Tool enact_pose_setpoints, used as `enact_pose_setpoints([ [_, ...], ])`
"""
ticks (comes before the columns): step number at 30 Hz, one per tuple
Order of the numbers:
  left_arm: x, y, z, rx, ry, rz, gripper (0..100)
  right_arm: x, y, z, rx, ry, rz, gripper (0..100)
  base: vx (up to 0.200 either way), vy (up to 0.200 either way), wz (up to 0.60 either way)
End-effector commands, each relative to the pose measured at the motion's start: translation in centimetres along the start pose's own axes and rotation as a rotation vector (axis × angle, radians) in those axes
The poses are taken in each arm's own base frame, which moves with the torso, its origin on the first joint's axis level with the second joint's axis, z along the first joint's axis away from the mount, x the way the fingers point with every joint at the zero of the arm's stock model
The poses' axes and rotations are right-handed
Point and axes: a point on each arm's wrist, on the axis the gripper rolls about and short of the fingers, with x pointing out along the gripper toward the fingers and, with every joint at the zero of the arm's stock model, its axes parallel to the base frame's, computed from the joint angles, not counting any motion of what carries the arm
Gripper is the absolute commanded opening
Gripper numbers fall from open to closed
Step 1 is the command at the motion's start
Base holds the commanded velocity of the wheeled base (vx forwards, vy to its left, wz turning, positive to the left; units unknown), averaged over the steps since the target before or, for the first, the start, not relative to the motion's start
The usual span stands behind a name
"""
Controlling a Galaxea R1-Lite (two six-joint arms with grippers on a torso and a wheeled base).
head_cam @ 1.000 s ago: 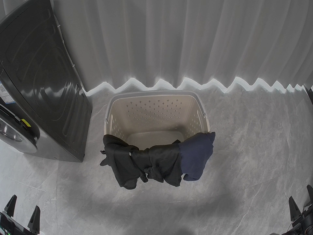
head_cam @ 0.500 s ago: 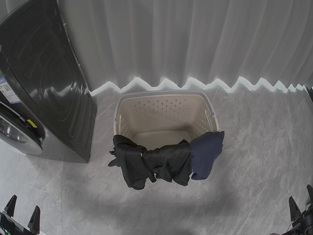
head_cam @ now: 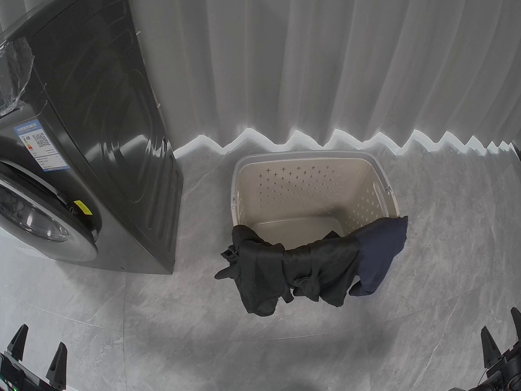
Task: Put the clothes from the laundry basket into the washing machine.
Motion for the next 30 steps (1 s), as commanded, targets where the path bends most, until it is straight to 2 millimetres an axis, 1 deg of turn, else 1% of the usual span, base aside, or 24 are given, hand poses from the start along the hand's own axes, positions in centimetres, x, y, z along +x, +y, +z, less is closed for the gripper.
enact_pose_setpoints([
  [1,0.04,0.03,-0.51,0.000,0.006,0.001,100,0.02,0.00,-0.52,0.000,0.003,0.001,100,0.000,0.200,0.00],
  [30,0.04,0.03,-0.51,0.000,0.006,0.001,100,0.02,0.00,-0.52,0.000,0.003,0.003,100,0.000,0.200,0.00],
])
